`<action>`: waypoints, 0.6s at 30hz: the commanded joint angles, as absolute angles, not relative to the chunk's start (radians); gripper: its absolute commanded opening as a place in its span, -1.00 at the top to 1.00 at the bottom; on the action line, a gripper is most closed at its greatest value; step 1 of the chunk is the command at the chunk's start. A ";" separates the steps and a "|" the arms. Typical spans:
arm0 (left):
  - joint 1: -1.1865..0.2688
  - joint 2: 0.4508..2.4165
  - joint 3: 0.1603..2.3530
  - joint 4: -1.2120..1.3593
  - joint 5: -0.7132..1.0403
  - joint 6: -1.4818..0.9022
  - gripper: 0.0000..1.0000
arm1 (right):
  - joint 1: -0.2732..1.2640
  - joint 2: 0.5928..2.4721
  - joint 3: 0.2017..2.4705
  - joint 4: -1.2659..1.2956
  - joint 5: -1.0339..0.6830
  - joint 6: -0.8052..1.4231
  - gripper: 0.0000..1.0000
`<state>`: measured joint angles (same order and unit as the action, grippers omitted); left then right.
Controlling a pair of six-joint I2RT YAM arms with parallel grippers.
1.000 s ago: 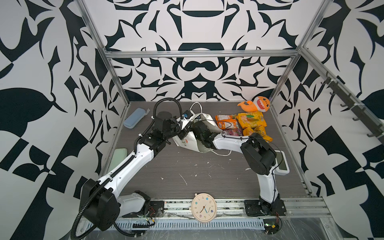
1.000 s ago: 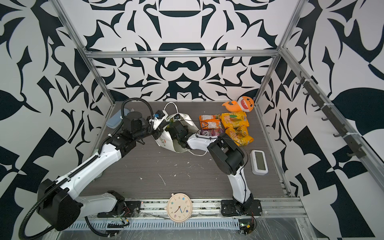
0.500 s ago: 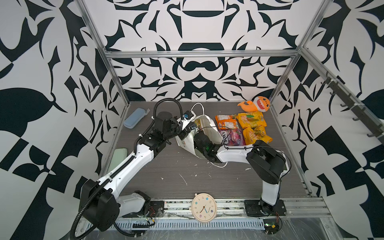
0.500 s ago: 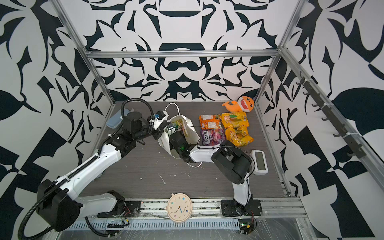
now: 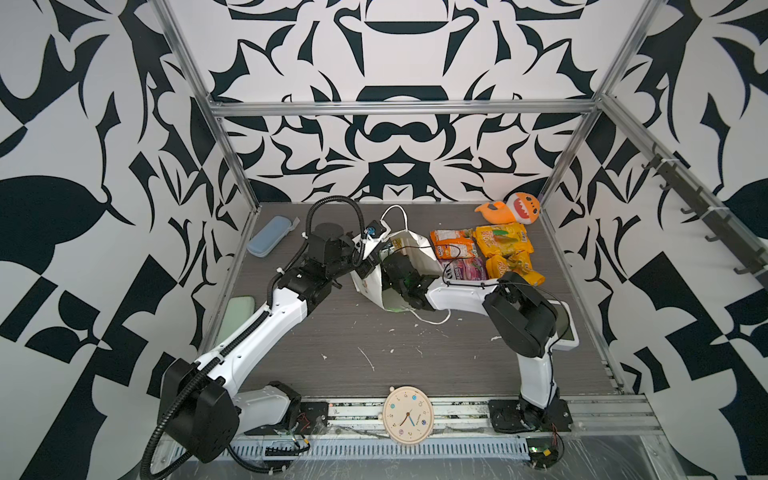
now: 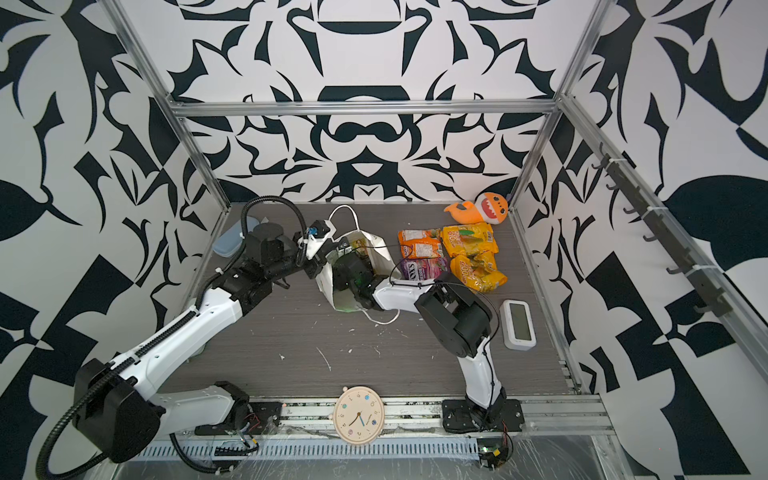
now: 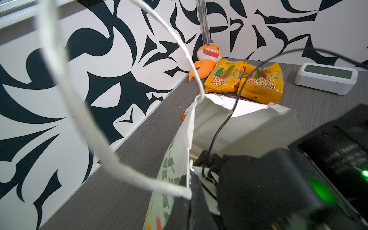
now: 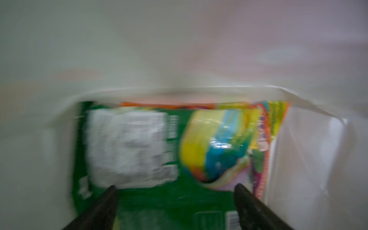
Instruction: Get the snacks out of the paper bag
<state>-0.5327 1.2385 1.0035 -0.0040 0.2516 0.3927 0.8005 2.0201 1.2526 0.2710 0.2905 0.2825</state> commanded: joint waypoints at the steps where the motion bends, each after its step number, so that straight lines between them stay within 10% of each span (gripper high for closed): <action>1: -0.541 1.208 0.984 0.023 0.299 0.401 1.00 | 0.756 2.055 1.348 0.153 0.270 0.368 -1.00; 10: -0.540 1.231 1.009 0.035 0.340 0.406 1.00 | 0.737 2.183 1.488 0.118 0.242 0.403 -0.93; 18: -0.541 1.215 1.002 0.034 0.342 0.402 1.00 | 0.728 2.242 1.514 0.180 0.207 0.444 0.01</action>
<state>-0.5255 1.2469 0.9928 -0.0212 0.2497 0.3935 0.7525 2.2078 1.4971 0.2115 0.1970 0.4309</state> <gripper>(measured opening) 0.040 0.507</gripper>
